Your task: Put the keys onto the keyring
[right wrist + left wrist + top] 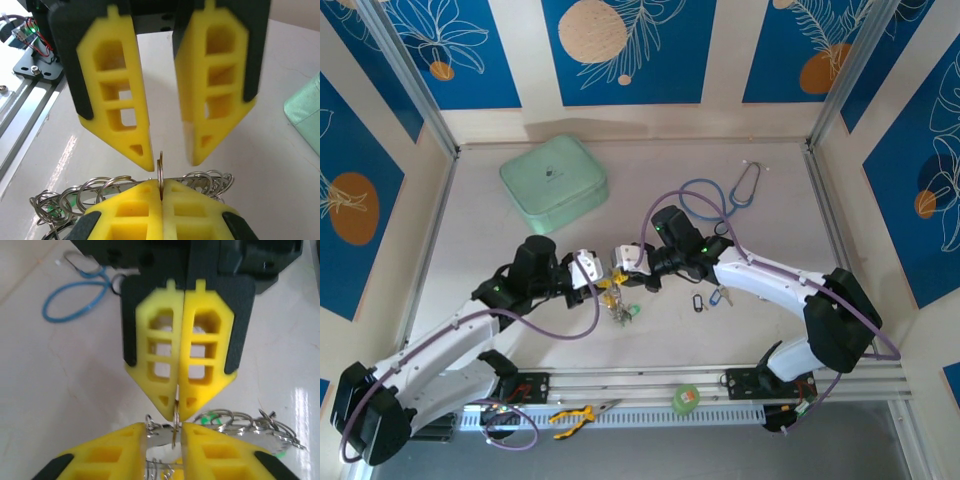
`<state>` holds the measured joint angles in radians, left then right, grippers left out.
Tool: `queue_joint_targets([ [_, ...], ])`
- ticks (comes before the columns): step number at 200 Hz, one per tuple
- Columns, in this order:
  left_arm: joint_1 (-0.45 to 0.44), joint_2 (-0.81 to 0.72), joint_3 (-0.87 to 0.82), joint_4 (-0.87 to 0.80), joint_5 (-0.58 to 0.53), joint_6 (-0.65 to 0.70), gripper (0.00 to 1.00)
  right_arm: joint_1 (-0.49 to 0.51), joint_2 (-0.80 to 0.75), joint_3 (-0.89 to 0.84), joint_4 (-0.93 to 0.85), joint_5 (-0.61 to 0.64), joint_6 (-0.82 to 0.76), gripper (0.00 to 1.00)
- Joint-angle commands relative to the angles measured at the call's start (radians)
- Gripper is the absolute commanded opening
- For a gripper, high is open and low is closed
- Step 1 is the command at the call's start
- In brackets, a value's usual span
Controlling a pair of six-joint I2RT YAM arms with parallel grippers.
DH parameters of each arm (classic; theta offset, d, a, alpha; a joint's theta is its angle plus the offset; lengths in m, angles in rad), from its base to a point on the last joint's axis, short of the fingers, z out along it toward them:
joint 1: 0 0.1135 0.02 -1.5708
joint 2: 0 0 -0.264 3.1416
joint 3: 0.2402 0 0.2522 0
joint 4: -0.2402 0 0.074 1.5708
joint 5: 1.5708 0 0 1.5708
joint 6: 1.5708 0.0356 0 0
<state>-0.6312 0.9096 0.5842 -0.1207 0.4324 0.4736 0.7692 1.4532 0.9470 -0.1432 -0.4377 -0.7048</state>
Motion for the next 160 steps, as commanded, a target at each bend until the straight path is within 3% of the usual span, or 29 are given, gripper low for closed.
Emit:
queue_joint_targets([
  [1,-0.008,-0.036,-0.060,0.115,-0.010,-0.075,0.29,-0.022,-0.023,-0.030,0.055,-0.102,0.055,0.00],
  [19,-0.007,-0.056,-0.110,0.182,-0.021,-0.111,0.40,-0.039,-0.028,-0.048,0.086,-0.145,0.084,0.00],
  [32,-0.009,-0.075,-0.162,0.253,-0.036,-0.131,0.42,-0.047,-0.030,-0.057,0.099,-0.168,0.097,0.00],
  [62,-0.008,-0.109,-0.234,0.368,-0.039,-0.184,0.40,-0.060,-0.036,-0.074,0.124,-0.210,0.126,0.00],
  [160,-0.007,-0.059,-0.252,0.458,0.075,-0.213,0.30,-0.050,-0.031,-0.088,0.199,-0.247,0.185,0.00],
])
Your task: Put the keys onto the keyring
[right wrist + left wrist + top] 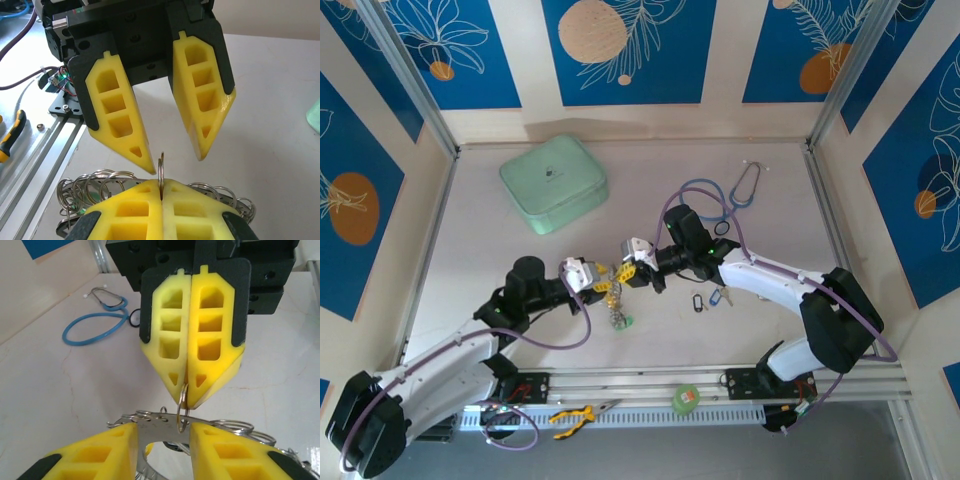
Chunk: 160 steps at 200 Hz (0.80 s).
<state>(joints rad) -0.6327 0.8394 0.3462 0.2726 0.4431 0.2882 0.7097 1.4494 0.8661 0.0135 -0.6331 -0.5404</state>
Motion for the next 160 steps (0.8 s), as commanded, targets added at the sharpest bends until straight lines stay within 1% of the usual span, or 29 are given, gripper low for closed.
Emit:
queue_joint_targets([
  [1,-0.006,0.012,-0.013,0.067,0.065,-0.028,0.30,0.010,-0.027,-0.008,0.044,-0.051,0.020,0.00],
  [11,-0.006,0.017,-0.016,0.075,0.070,-0.031,0.29,0.013,-0.024,-0.007,0.046,-0.051,0.022,0.00],
  [35,-0.006,0.023,-0.018,0.085,0.082,-0.037,0.18,0.020,-0.024,-0.010,0.063,-0.055,0.037,0.00],
  [53,-0.007,0.023,-0.026,0.111,0.084,-0.043,0.10,0.025,-0.023,-0.010,0.066,-0.053,0.042,0.00],
  [69,-0.007,0.020,-0.033,0.136,0.085,-0.048,0.00,0.028,-0.020,-0.010,0.064,-0.049,0.039,0.00],
  [89,-0.008,0.014,-0.032,0.135,0.076,-0.040,0.00,0.031,-0.027,-0.007,0.038,-0.009,0.022,0.00],
  [91,-0.007,0.012,-0.031,0.132,0.074,-0.038,0.00,0.031,-0.029,-0.006,0.035,-0.002,0.020,0.01],
  [95,-0.007,0.009,-0.028,0.126,0.071,-0.035,0.00,0.032,-0.033,-0.008,0.030,0.016,0.016,0.07],
  [99,-0.006,0.005,-0.025,0.115,0.065,-0.029,0.00,0.030,-0.038,-0.009,0.024,0.033,0.012,0.15],
  [105,-0.008,-0.002,-0.019,0.097,0.053,-0.022,0.00,0.028,-0.046,-0.010,0.013,0.062,0.001,0.25],
  [113,-0.007,-0.012,-0.003,0.057,0.034,-0.012,0.00,0.025,-0.060,-0.012,-0.007,0.102,-0.019,0.32],
  [136,-0.008,-0.039,0.060,-0.092,-0.035,0.029,0.00,0.014,-0.091,0.008,-0.101,0.191,-0.074,0.34],
  [160,-0.008,-0.042,0.124,-0.248,-0.072,0.071,0.00,0.011,-0.127,0.002,-0.129,0.260,-0.095,0.34],
])
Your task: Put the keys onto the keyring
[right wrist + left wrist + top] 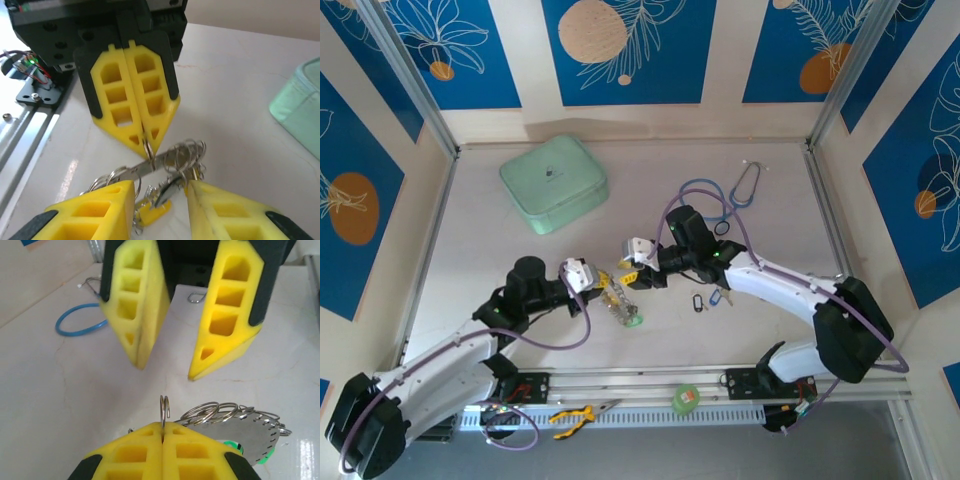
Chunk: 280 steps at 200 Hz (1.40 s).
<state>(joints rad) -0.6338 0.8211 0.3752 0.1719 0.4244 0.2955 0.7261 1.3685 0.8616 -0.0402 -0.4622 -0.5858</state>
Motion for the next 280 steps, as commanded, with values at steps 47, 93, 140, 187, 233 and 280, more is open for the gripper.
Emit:
queue_joint_targets([
  [47,-0.008,0.024,0.222,-0.389,-0.059,0.150,0.00,0.060,-0.065,0.006,-0.057,0.202,-0.103,0.31],
  [93,-0.010,0.066,0.287,-0.438,-0.063,0.136,0.00,0.028,-0.064,-0.002,-0.020,0.178,0.017,0.27],
  [140,-0.010,0.078,0.252,-0.333,-0.035,0.044,0.00,0.020,-0.204,-0.155,0.137,0.273,0.376,0.18],
  [187,-0.011,0.084,0.201,-0.227,-0.053,0.020,0.00,0.033,-0.286,-0.073,-0.404,0.802,1.114,0.28],
  [233,-0.011,0.098,0.186,-0.127,-0.126,-0.038,0.00,-0.011,-0.251,-0.089,-0.773,0.855,1.416,0.29],
  [280,-0.016,0.124,0.194,-0.147,-0.107,-0.047,0.00,-0.114,-0.071,-0.053,-0.757,0.699,1.302,0.34],
])
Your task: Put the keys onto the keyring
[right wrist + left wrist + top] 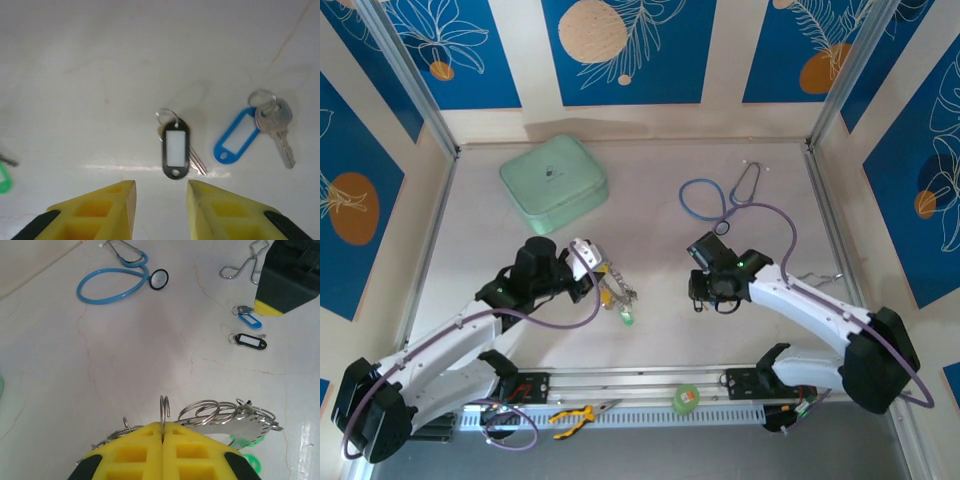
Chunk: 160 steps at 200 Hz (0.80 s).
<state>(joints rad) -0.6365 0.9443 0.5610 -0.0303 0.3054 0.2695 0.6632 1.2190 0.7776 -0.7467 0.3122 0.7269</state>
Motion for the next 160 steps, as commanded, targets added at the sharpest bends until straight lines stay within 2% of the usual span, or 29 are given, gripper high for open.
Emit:
queue_joint_targets([
  [1,-0.014,0.000,0.008,0.055,0.013,-0.020,0.00,-0.053,0.083,0.032,-0.049,-0.077,-0.014,0.34],
  [34,-0.023,0.004,0.010,0.049,0.016,-0.013,0.00,-0.120,0.200,0.073,0.024,-0.133,-0.125,0.37],
  [76,-0.026,0.009,0.010,0.042,0.024,-0.010,0.00,-0.132,0.305,0.131,0.052,-0.171,-0.243,0.43],
  [111,-0.028,0.020,0.011,0.039,0.027,-0.006,0.00,-0.130,0.357,0.150,0.042,-0.126,-0.274,0.42],
  [160,-0.028,0.023,0.014,0.036,0.026,0.001,0.00,-0.131,0.389,0.161,0.029,-0.142,-0.277,0.36],
])
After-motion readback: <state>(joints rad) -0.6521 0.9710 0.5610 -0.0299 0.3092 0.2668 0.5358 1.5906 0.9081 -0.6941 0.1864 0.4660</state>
